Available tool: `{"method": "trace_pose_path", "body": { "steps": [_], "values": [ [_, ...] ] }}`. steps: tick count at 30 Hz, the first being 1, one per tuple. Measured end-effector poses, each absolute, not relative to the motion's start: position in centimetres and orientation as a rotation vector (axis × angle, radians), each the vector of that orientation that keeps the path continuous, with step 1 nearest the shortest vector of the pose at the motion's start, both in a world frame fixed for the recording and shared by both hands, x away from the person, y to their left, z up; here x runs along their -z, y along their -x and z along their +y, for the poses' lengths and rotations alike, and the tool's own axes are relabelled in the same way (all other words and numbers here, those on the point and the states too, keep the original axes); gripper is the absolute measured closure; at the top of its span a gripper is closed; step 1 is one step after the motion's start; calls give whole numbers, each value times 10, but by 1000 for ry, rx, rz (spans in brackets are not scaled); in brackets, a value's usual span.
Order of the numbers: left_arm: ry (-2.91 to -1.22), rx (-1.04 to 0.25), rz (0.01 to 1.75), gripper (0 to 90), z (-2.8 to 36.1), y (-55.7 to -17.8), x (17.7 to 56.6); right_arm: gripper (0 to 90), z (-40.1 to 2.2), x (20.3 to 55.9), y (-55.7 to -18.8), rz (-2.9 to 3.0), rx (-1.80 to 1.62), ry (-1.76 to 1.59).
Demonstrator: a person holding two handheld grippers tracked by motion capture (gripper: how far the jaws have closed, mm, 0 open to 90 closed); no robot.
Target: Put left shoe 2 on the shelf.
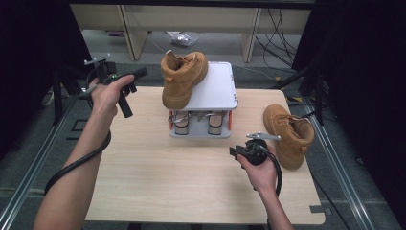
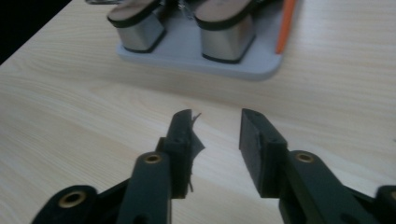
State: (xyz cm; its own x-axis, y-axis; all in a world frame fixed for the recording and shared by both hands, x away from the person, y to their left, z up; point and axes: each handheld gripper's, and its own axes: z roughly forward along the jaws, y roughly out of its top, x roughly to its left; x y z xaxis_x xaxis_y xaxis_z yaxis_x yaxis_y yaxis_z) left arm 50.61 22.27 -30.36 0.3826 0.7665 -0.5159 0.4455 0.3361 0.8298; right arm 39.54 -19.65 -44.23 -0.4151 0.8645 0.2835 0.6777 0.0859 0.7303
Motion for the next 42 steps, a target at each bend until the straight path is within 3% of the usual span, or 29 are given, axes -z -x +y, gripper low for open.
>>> {"method": "trace_pose_path", "body": {
  "steps": [4, 7, 14, 20, 42],
  "values": [
    [-1344, -245, 1256, 880, 219, -506, 331, 834, -174, 425, -409, 2174, -1271, -1522],
    [-1418, -255, 1255, 886, 207, -507, 345, 866, -163, 414, -417, 2173, -1305, -1459],
    [-1486, -287, 1254, 888, 194, -508, 360, 884, -110, 376, -453, 2163, -1398, -1342],
    [-1520, -272, 1257, 890, 193, -508, 363, 888, -78, 366, -484, 2169, -1421, -1349],
    [-1577, -259, 1209, 894, 173, -508, 360, 900, -67, 362, -500, 2107, -1372, -1370]
  ]
}}
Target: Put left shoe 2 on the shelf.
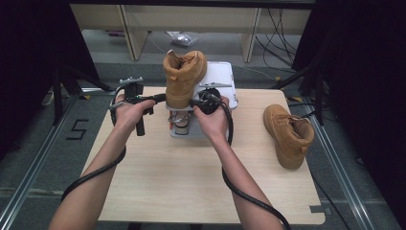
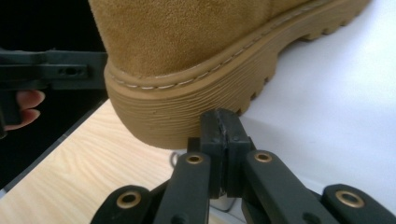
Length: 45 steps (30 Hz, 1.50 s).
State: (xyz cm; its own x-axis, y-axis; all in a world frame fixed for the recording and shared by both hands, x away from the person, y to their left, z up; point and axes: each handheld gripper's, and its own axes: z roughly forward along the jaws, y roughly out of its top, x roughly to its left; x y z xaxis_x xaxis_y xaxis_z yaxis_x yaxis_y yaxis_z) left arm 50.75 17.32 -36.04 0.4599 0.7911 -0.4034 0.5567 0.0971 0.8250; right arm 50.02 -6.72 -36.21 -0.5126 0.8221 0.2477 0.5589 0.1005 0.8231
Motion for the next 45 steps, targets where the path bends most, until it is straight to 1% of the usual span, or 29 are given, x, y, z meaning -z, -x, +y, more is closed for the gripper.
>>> {"method": "trace_pose_path", "body": {
  "steps": [10, 13, 20, 22, 23, 24, 28, 32, 36, 38, 39, 40, 42, 44, 45],
  "values": [
    [-1601, -282, 1208, 894, 160, -511, 359, 900, -74, 360, -509, 2077, -1318, -1397],
    [-1593, -268, 1205, 894, 160, -511, 359, 900, -75, 360, -510, 2074, -1313, -1398],
    [-1591, -272, 1199, 893, 160, -511, 359, 883, -73, 359, -511, 2071, -1289, -1401],
    [-1582, -262, 1195, 891, 160, -510, 360, 862, -73, 359, -511, 2072, -1284, -1388],
    [-1577, -260, 1188, 882, 160, -510, 359, 844, -73, 358, -510, 2068, -1274, -1419],
    [-1567, -273, 1180, 846, 162, -507, 358, 806, -76, 358, -510, 2061, -1287, -1386],
    [-1552, -312, 1178, 828, 167, -502, 355, 786, -80, 353, -506, 2040, -1284, -1356],
    [-1548, -356, 1177, 777, 178, -491, 352, 738, -93, 344, -500, 2030, -1271, -1355],
    [-1537, -357, 1168, 742, 188, -481, 353, 705, -105, 341, -496, 2022, -1269, -1365],
    [-1526, -370, 1169, 718, 195, -474, 357, 678, -115, 340, -493, 2011, -1263, -1374],
    [-1519, -371, 1178, 682, 200, -469, 362, 655, -125, 338, -490, 2002, -1255, -1388],
    [-1519, -371, 1178, 678, 200, -469, 362, 655, -125, 338, -490, 2002, -1255, -1388],
    [-1520, -370, 1185, 672, 204, -465, 370, 627, -135, 338, -488, 1998, -1237, -1391],
    [-1517, -372, 1197, 646, 207, -463, 376, 606, -147, 340, -486, 1987, -1215, -1417],
    [-1513, -372, 1207, 616, 209, -463, 380, 584, -156, 343, -485, 1974, -1207, -1439]
  ]
}}
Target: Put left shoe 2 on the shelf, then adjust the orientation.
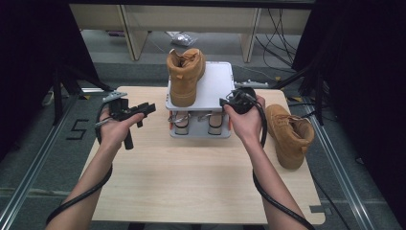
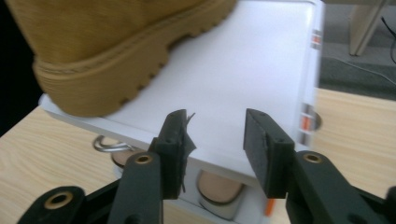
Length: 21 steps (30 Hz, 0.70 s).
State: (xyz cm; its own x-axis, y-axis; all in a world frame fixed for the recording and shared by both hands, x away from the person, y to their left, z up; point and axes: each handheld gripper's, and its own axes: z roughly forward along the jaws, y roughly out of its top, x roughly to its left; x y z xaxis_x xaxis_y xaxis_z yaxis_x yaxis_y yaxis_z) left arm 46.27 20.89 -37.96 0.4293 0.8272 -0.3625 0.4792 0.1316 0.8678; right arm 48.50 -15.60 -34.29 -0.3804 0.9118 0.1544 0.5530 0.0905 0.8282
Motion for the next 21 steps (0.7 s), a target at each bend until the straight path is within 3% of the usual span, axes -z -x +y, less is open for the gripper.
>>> {"method": "trace_pose_path", "body": {
  "steps": [12, 21],
  "values": [
    [-1500, -385, 1282, 455, 224, -451, 413, 536, -201, 358, -477, 1970, -1137, -1548],
    [-1491, -400, 1290, 444, 232, -432, 434, 526, -232, 362, -474, 2008, -1054, -1593]
  ]
}}
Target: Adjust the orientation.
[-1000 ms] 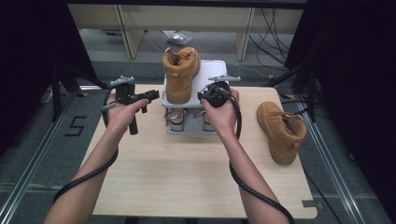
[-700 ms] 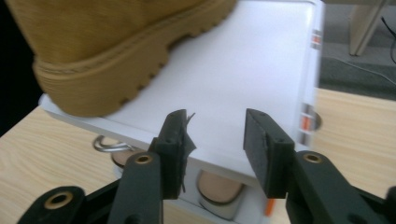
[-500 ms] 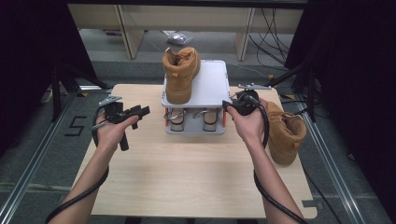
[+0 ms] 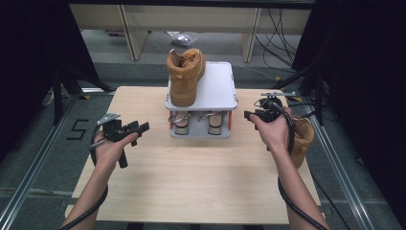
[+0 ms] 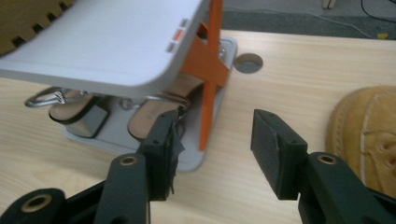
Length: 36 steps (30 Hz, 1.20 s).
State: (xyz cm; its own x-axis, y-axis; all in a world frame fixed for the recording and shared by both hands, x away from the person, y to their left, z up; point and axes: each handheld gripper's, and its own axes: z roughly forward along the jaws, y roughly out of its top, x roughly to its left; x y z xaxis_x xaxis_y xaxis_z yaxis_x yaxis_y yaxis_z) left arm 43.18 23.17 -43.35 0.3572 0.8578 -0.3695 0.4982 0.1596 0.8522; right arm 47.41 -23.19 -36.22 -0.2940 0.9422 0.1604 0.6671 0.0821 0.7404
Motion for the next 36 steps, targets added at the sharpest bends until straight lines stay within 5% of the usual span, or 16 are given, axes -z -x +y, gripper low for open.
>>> {"method": "trace_pose_path", "body": {
  "steps": [36],
  "values": [
    [-1496, -404, 1289, 432, 237, -398, 465, 499, -372, 347, -438, 1816, -798, -1855]
  ]
}}
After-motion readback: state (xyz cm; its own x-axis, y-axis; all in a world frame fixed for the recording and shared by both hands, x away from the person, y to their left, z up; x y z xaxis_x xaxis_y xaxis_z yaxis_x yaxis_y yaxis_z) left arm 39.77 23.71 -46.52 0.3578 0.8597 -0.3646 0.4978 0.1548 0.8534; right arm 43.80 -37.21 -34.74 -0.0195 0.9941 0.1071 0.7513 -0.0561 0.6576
